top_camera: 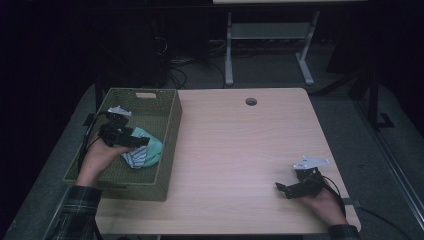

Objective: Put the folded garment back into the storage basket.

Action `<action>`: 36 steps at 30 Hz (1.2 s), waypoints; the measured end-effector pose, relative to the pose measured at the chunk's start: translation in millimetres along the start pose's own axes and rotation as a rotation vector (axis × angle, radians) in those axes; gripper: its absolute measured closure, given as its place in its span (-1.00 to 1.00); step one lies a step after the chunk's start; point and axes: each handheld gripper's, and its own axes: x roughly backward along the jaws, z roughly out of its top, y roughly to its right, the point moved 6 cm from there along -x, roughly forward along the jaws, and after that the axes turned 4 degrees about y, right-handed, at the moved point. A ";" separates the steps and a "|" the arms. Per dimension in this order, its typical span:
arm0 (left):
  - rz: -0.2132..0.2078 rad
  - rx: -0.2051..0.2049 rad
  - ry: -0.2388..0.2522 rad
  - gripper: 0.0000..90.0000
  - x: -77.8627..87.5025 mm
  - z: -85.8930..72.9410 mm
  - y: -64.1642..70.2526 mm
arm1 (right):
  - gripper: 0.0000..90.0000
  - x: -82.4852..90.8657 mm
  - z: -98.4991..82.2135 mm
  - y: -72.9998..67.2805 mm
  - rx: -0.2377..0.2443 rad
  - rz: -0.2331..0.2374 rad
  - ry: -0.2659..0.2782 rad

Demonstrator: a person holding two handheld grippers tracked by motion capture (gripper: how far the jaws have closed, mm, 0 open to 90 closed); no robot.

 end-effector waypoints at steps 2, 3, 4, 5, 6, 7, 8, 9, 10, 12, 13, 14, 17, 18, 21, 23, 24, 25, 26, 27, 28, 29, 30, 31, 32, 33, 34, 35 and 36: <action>-0.016 -0.012 0.026 -0.61 1.3 6.1 8.3 | -0.95 0.0 0.1 0.2 0.002 -0.001 0.001; -0.025 -0.025 0.037 -0.61 2.3 9.9 13.4 | -0.95 -0.1 0.0 0.0 0.000 0.000 0.001; -0.029 -0.029 0.045 -0.61 2.8 12.1 16.9 | -0.95 0.0 0.0 0.0 0.000 0.000 0.000; -0.035 -0.036 0.055 -0.62 3.4 15.2 21.6 | -0.95 -0.1 0.0 0.0 0.000 0.000 0.001; -0.042 -0.047 0.060 -0.62 4.1 18.1 26.2 | -0.95 0.0 0.0 0.0 0.000 0.000 0.000; -0.048 -0.056 0.069 -0.62 4.5 21.1 31.2 | -0.95 -0.1 0.0 0.0 0.000 0.000 0.001; -0.056 -0.065 0.080 -0.62 4.6 24.0 36.4 | -0.95 0.0 0.0 0.0 0.000 0.000 0.001; -0.067 -0.067 0.090 -0.62 4.3 26.7 42.2 | -0.95 -0.1 0.0 0.0 0.000 0.000 0.001; -0.079 -0.077 0.098 -0.62 3.8 29.3 47.2 | -0.95 0.0 0.0 0.0 -0.001 0.000 0.000; -0.092 -0.092 0.112 -0.62 2.0 33.9 57.4 | -0.95 -0.1 0.0 0.0 0.000 0.000 0.001; -0.097 -0.100 0.117 -0.62 0.8 36.0 62.0 | -0.95 -0.1 0.0 0.0 0.000 0.000 0.001; -0.102 -0.104 0.123 -0.62 -0.6 38.0 66.8 | -0.95 -0.1 0.0 0.0 0.000 0.000 0.001; -0.121 -0.129 0.139 -0.62 -5.5 43.5 81.5 | -0.95 -0.1 0.1 -0.1 0.000 0.001 0.001; -0.129 -0.130 0.142 -0.62 -7.5 44.9 87.4 | -0.95 -0.1 0.1 0.0 0.000 0.001 0.001; -0.153 -0.152 0.148 -0.62 -15.0 47.7 104.1 | -0.95 -0.1 0.1 -0.1 0.001 0.001 0.001; -0.168 -0.173 0.143 -0.62 -21.2 48.3 115.6 | -0.95 0.0 0.1 0.0 0.001 0.001 0.001; -0.174 -0.181 0.142 -0.62 -24.6 48.3 121.3 | -0.95 -0.1 0.1 0.0 0.001 0.000 0.002; -0.182 -0.186 0.139 -0.62 -28.2 48.0 127.3 | -0.95 -0.1 0.1 -0.1 0.001 0.001 0.001; -0.190 -0.198 0.135 -0.62 -32.2 47.4 133.0 | -0.95 -0.1 0.1 -0.1 0.001 0.001 0.002; -0.197 -0.207 0.129 -0.62 -36.5 46.4 138.9 | -0.95 -0.1 0.1 -0.1 0.001 0.001 0.001; -0.197 -0.218 0.125 -0.62 -42.0 45.2 145.7 | -0.95 -0.1 0.1 0.0 0.002 0.001 0.002; -0.200 -0.224 0.121 -0.62 -44.9 44.2 149.5 | -0.95 0.0 0.0 -0.1 0.002 0.002 0.001; -0.208 -0.223 0.120 -0.62 -48.9 43.1 154.5 | -0.95 0.0 0.0 -0.2 0.002 0.002 0.000; -0.213 -0.228 0.116 -0.62 -52.8 41.6 158.3 | -0.95 0.1 0.0 -0.3 0.002 0.003 0.000; -0.213 -0.229 0.113 -0.62 -57.1 39.5 162.3 | -0.95 0.1 0.0 -0.2 0.004 0.003 0.000; -0.215 -0.230 0.113 -0.62 -59.5 38.3 164.2 | -0.95 0.1 0.0 -0.2 0.005 0.003 0.000; -0.220 -0.226 0.120 -0.62 -62.9 36.8 166.8 | -0.95 0.1 0.0 -0.2 0.005 0.003 0.000; -0.221 -0.221 0.120 -0.62 -65.8 34.8 169.2 | -0.95 -0.1 0.0 0.0 0.008 0.003 0.001; -0.223 -0.222 0.122 -0.62 -69.1 32.7 171.3 | -0.95 -0.1 0.0 -0.1 0.008 0.003 0.001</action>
